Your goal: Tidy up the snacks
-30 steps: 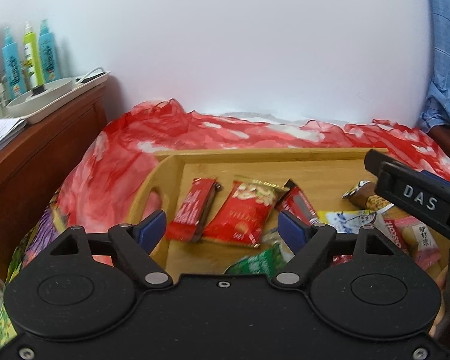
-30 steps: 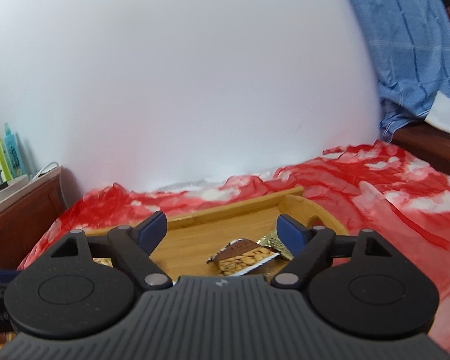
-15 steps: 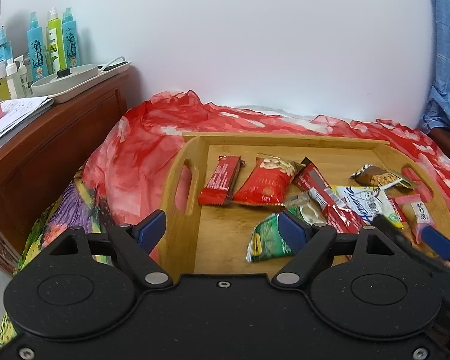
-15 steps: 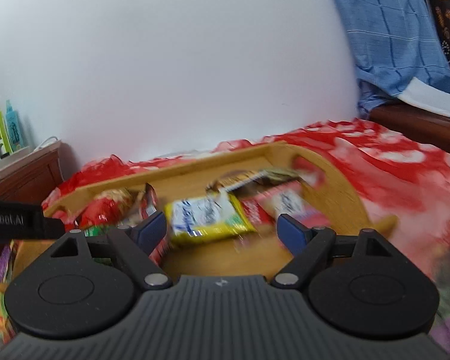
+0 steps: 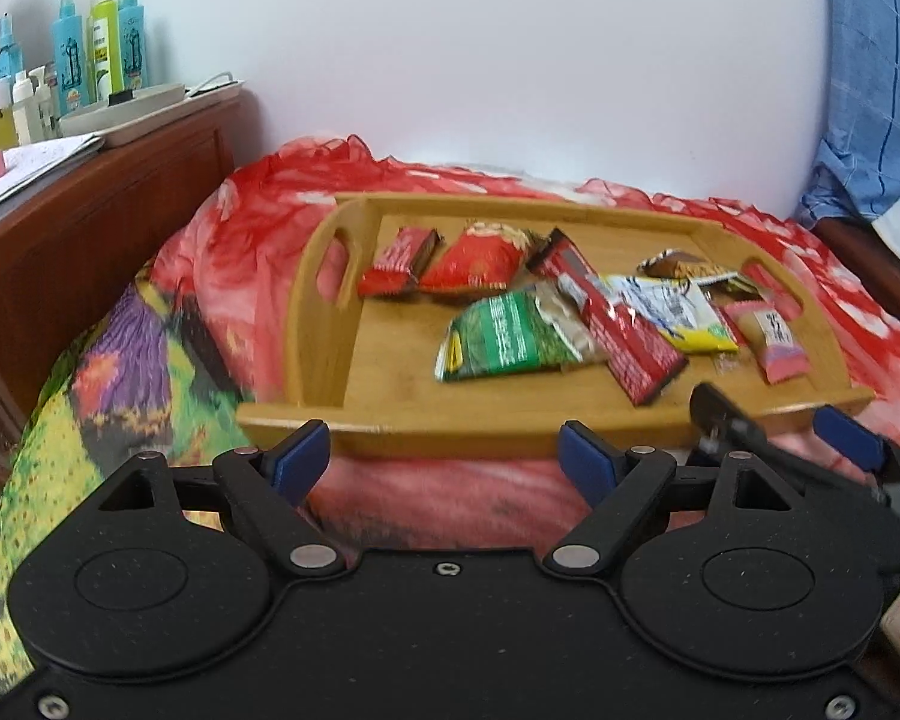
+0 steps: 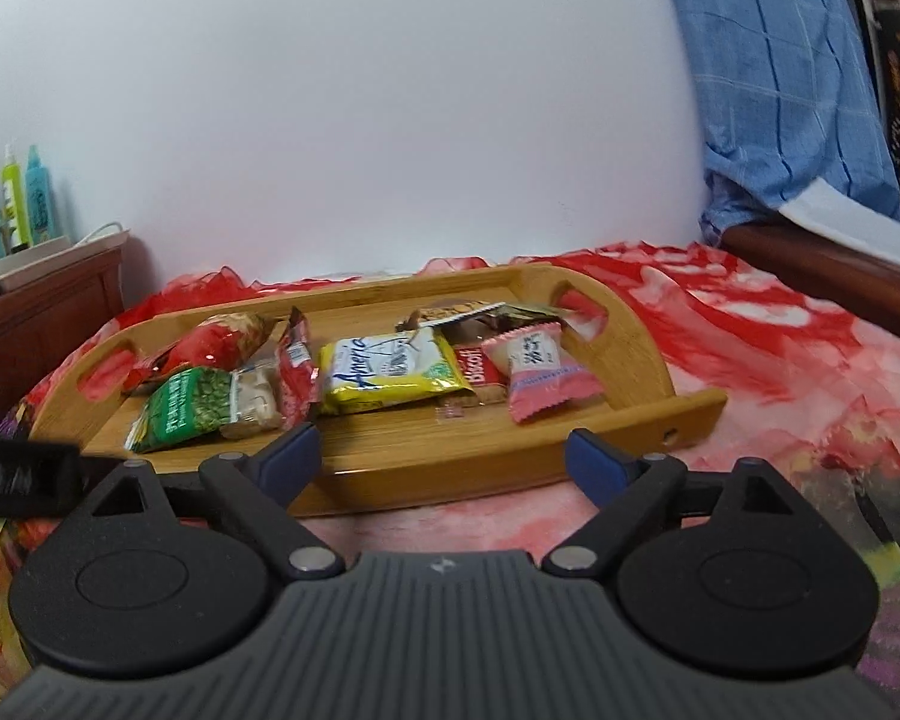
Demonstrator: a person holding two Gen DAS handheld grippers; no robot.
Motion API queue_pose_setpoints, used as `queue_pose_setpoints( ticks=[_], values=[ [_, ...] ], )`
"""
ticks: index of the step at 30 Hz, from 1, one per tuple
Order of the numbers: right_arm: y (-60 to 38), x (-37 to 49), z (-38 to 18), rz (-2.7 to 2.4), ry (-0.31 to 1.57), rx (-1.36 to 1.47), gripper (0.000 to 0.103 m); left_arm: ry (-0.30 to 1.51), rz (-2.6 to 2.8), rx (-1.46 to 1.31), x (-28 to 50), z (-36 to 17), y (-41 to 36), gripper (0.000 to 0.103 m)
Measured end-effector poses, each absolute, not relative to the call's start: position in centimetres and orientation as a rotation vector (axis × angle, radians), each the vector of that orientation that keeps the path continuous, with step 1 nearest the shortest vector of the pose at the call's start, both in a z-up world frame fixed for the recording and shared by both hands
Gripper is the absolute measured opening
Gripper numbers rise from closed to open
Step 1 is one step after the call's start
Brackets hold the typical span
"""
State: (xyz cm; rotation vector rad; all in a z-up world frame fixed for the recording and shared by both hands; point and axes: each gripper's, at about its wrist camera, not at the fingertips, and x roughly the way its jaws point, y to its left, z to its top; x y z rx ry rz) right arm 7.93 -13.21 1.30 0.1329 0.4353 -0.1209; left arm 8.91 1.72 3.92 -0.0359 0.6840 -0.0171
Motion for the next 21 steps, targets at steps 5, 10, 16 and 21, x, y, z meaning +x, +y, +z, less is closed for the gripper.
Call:
queue_pose_setpoints(
  ticks=[5, 10, 16, 21],
  values=[
    [-13.5, 7.8, 1.3, -0.119, 0.448, 0.124, 0.097, 0.700, -0.009, -0.029, 8.6, 3.3, 1.6, 0.082],
    [-13.6, 7.4, 1.1, -0.112, 0.460, 0.106, 0.098, 0.711, 0.012, 0.003, 8.4, 2.3, 1.2, 0.083],
    [-13.4, 7.6, 0.1, -0.095, 0.533, 0.079, 0.097, 0.739, 0.030, 0.004, 8.0, 1.1, 1.1, 0.087],
    [-13.1, 8.0, -0.1, -0.088, 0.563, 0.048, 0.100, 0.732, 0.040, 0.006, 7.8, 0.5, 1.1, 0.091]
  ],
)
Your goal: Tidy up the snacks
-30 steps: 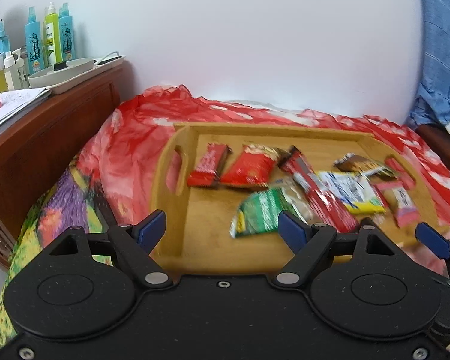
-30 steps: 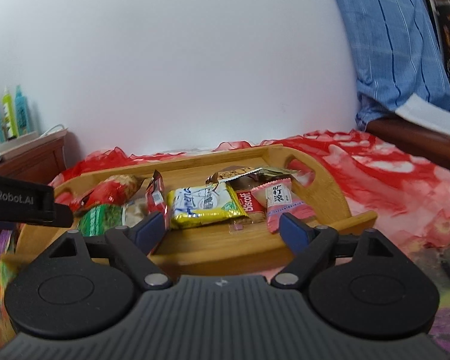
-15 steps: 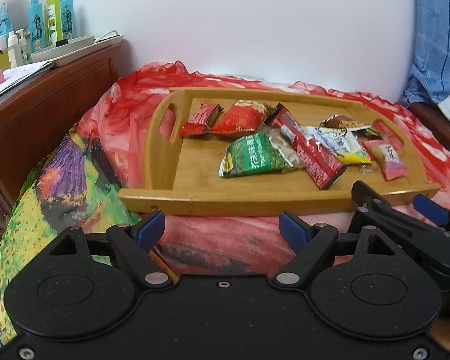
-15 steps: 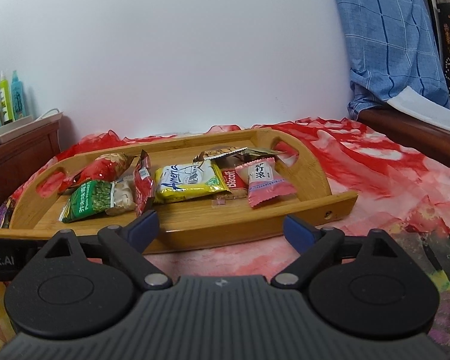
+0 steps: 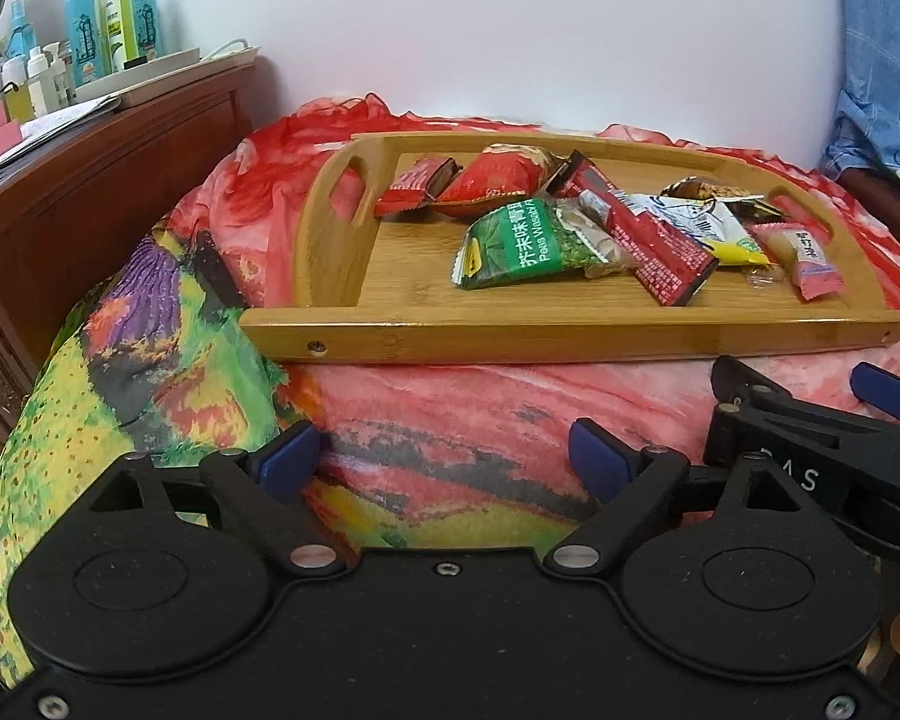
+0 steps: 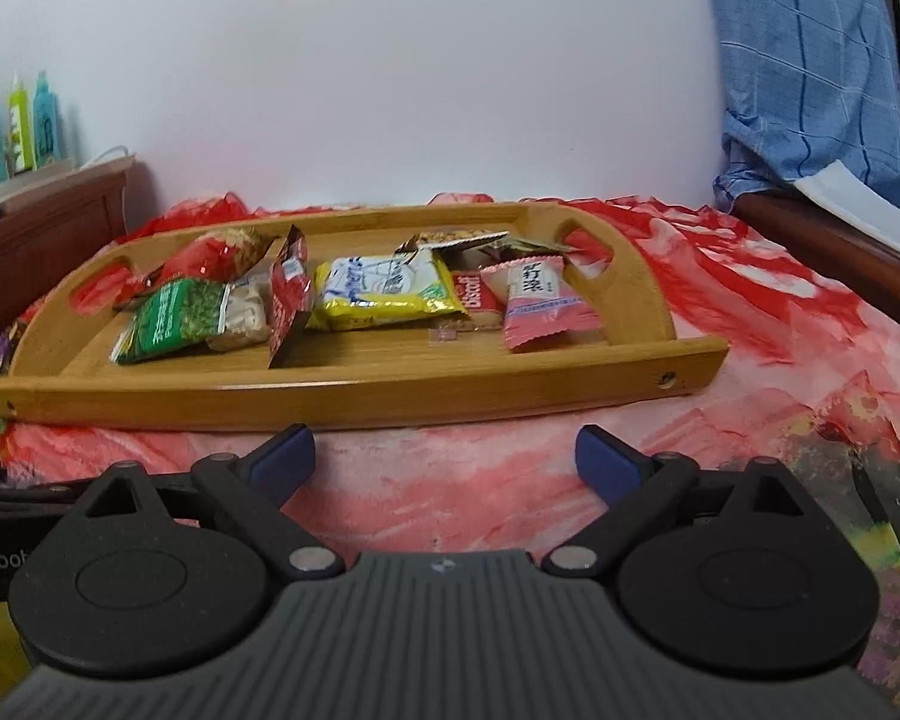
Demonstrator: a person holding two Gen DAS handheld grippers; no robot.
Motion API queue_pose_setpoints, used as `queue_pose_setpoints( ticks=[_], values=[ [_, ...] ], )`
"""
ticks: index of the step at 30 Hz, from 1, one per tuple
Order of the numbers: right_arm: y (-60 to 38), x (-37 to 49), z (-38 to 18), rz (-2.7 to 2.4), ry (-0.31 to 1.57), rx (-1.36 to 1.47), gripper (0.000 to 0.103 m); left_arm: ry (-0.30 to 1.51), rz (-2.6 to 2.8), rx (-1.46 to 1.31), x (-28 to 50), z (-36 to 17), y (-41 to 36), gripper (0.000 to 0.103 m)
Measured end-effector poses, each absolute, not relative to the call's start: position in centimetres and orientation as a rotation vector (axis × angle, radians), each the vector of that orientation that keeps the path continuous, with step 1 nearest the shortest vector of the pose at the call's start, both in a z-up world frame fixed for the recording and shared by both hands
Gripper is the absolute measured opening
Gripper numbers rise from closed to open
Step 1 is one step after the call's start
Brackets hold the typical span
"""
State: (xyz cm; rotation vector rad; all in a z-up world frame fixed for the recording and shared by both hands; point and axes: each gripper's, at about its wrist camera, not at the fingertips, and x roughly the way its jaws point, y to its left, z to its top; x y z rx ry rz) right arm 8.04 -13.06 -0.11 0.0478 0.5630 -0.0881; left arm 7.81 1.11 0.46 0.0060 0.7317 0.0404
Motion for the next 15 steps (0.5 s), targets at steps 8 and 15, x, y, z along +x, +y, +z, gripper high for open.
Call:
queue_pose_setpoints(
  ticks=[8, 15],
  values=[
    [-13.12, 8.04, -0.08, -0.084, 0.570, 0.044, 0.100, 0.728, 0.053, -0.018, 7.96, 0.01, 1.81, 0.101],
    [-13.27, 8.04, -0.09, -0.083, 0.580, 0.017, 0.102, 0.714, 0.060, -0.006, 7.89, -0.23, 1.73, 0.103]
  ],
)
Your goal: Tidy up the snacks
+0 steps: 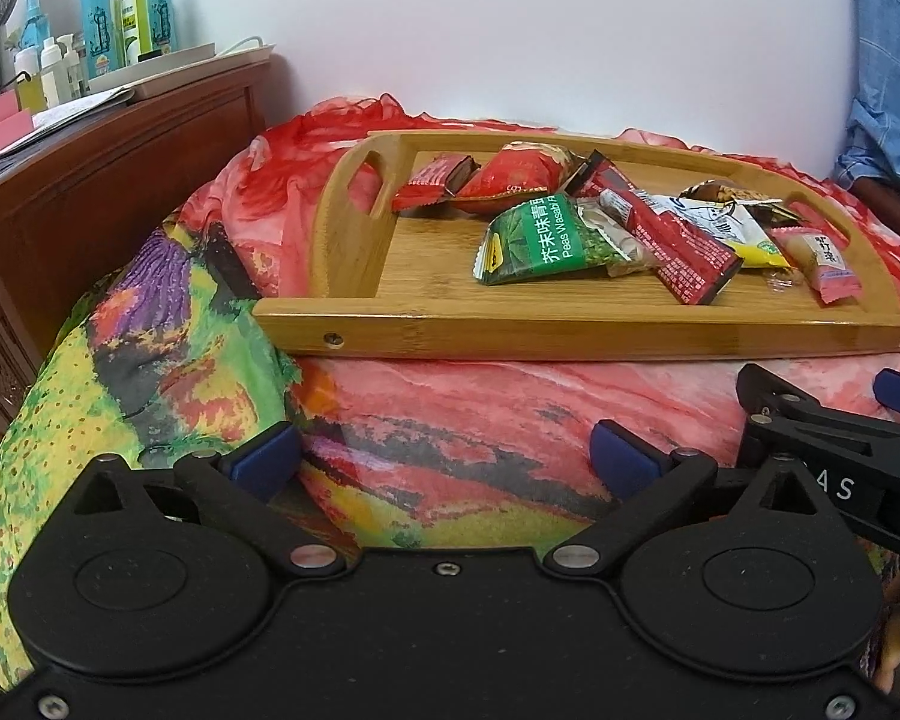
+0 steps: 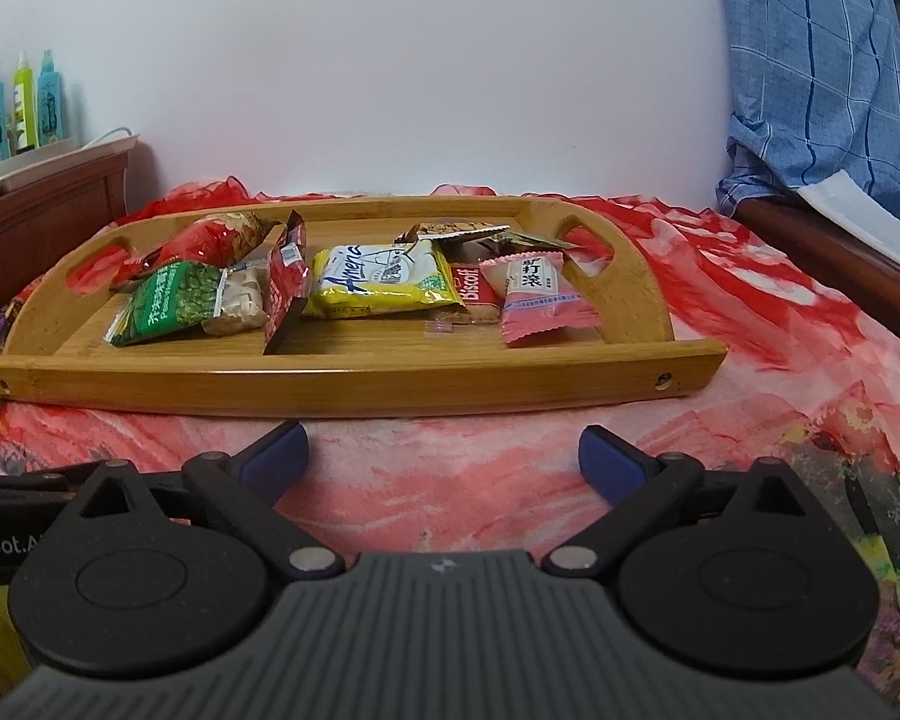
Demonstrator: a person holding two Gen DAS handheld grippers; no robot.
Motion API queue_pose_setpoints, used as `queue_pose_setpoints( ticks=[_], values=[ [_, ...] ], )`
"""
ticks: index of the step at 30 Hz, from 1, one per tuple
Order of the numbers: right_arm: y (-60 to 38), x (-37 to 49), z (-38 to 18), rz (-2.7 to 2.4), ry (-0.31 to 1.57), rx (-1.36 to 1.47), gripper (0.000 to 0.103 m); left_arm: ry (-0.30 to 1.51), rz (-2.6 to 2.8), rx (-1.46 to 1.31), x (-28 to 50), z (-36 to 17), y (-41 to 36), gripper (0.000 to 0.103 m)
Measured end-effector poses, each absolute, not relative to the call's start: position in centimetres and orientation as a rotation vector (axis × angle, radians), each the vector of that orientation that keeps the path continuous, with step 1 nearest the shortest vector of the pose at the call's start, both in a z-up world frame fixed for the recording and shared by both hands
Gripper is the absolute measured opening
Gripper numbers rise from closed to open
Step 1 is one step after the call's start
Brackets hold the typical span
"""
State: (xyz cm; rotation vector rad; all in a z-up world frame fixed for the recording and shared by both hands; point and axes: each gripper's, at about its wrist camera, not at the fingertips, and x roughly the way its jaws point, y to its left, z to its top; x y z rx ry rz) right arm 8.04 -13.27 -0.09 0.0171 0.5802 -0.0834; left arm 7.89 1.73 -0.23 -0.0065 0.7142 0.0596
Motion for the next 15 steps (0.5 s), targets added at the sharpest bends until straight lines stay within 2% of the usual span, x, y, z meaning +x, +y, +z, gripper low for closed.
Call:
queue_pose_setpoints(
  ticks=[15],
  values=[
    [-13.65, 7.38, -0.16, -0.081, 0.581, 0.002, 0.103, 0.706, 0.058, -0.005, 7.73, -0.39, 1.71, 0.103]
  ],
)
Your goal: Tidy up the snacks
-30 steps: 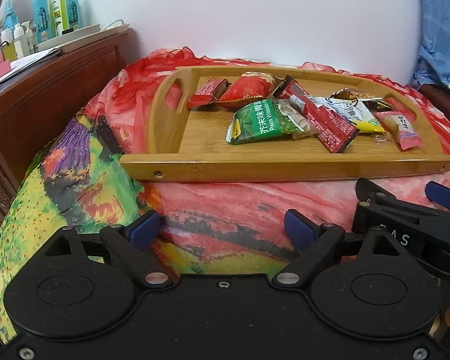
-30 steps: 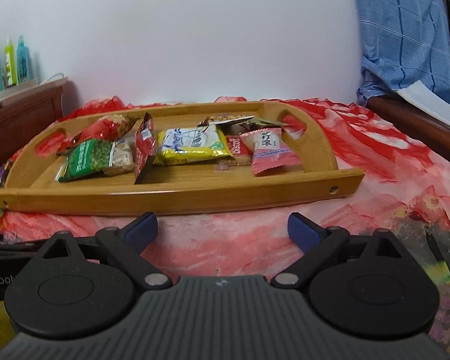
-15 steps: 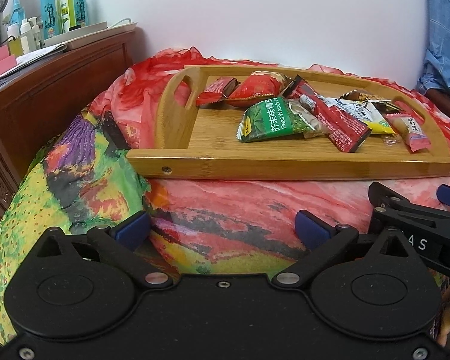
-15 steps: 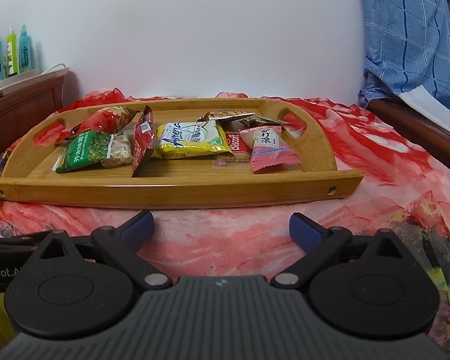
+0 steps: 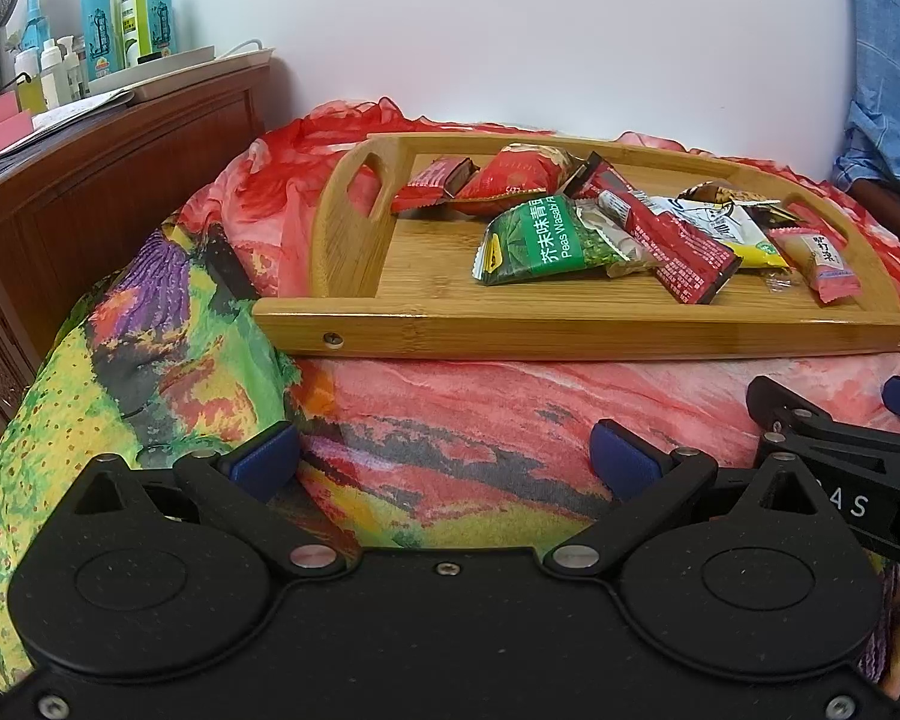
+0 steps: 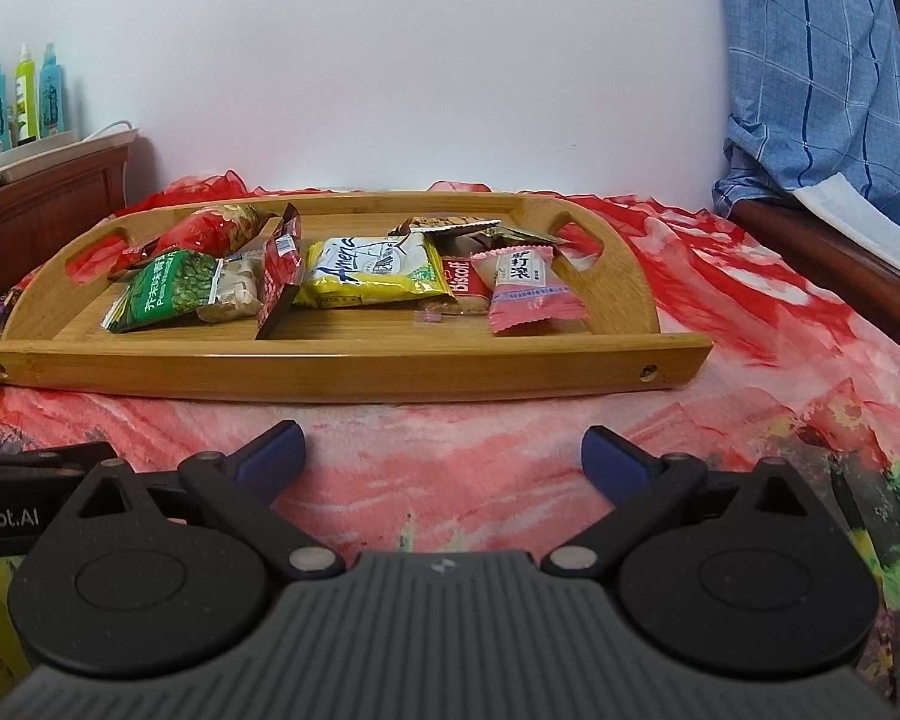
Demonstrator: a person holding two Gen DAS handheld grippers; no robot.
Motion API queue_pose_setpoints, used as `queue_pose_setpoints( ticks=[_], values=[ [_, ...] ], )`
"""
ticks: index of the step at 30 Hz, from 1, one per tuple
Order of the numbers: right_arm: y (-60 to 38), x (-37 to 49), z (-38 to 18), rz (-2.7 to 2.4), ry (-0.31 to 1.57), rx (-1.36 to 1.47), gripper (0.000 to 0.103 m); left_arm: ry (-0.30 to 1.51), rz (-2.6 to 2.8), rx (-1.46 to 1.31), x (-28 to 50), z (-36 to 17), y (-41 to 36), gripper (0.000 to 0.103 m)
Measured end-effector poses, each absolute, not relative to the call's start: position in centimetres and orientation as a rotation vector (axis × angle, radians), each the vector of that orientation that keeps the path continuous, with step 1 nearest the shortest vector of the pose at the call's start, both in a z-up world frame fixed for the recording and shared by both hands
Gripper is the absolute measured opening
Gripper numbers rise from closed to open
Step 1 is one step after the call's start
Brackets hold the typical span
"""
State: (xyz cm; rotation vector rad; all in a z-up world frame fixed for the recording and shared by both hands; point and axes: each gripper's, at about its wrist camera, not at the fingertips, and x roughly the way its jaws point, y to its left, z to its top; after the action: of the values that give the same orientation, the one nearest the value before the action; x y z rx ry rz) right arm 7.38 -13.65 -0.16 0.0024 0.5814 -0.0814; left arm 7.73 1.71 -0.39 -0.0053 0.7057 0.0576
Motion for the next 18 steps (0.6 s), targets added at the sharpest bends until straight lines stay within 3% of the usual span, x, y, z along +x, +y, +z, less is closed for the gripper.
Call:
queue_pose_setpoints(
  ticks=[18],
  values=[
    [-13.61, 7.39, -0.19, -0.082, 0.582, -0.001, 0.103, 0.713, 0.056, -0.016, 7.87, -0.41, 1.82, 0.103]
  ],
)
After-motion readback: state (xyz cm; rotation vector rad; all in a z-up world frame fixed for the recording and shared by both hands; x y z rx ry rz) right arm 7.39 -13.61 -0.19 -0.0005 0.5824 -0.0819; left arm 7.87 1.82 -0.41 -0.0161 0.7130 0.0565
